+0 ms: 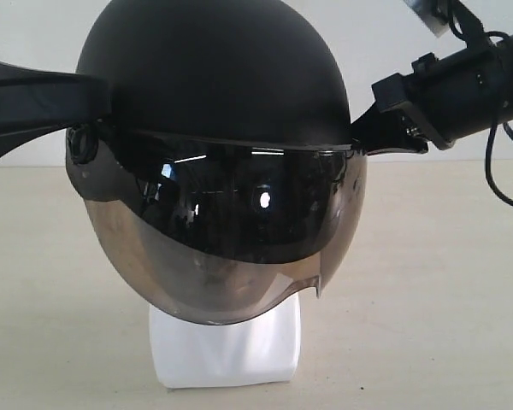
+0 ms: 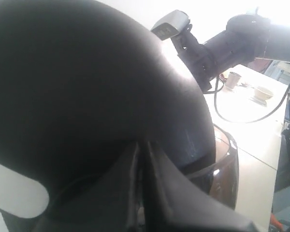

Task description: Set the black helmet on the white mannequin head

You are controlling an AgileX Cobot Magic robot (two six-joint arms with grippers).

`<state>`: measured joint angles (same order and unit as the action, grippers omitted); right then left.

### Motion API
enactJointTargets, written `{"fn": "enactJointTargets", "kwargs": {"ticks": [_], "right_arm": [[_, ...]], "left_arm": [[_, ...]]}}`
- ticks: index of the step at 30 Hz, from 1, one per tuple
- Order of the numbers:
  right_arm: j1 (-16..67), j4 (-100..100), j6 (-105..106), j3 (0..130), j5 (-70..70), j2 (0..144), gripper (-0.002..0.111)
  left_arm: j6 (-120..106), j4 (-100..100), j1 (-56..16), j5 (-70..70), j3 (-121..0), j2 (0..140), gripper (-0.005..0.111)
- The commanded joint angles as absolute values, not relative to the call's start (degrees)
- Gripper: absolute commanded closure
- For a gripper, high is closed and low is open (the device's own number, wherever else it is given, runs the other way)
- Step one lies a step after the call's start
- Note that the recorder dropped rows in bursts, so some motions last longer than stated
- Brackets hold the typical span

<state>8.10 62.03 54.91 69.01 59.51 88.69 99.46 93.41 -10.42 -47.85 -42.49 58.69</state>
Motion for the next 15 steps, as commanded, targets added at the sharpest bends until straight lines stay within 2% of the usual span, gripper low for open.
{"fn": "enactJointTargets", "kwargs": {"ticks": [1, 15], "right_arm": [[11.08, 67.10, 55.33, 69.22, 69.96, 85.16, 0.109], [10.97, 62.93, 51.73, 69.22, 69.96, 80.06, 0.109]], "left_arm": [[99.35, 99.95, -10.64, -44.71, -40.55, 60.41, 0.102], [99.35, 99.95, -10.40, -44.17, -40.55, 60.41, 0.102]]}}
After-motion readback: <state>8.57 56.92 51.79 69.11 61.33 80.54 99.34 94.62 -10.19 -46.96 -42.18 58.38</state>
